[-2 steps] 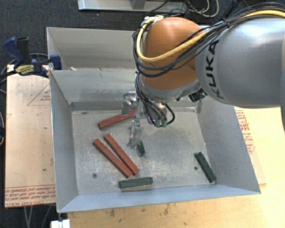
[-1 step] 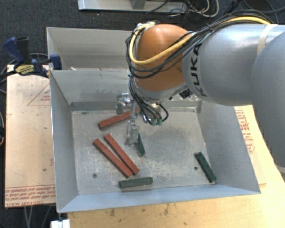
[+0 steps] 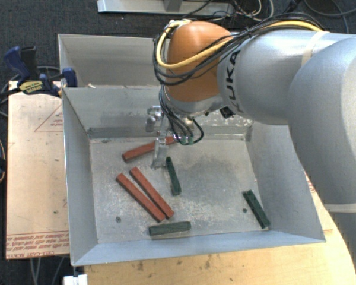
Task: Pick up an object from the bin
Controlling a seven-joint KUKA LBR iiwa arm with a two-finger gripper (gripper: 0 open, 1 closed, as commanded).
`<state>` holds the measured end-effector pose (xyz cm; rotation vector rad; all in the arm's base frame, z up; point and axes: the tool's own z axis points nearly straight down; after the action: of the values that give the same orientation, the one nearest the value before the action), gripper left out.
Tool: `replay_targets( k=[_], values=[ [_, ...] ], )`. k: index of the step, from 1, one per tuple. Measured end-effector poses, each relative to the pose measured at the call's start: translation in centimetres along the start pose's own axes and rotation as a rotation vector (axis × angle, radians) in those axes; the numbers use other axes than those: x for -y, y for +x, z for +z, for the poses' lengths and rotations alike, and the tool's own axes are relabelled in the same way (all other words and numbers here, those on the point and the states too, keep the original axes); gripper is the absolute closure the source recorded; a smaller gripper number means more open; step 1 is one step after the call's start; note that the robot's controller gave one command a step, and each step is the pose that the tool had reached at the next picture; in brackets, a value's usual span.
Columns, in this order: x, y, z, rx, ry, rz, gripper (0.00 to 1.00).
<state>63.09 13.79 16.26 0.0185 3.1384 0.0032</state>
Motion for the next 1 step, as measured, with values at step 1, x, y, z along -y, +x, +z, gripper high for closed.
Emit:
replay_targets(
  k=[1],
  values=[
    [0.1,-1.59,2.92,0.002,0.001,-0.214,0.0]
  ],
)
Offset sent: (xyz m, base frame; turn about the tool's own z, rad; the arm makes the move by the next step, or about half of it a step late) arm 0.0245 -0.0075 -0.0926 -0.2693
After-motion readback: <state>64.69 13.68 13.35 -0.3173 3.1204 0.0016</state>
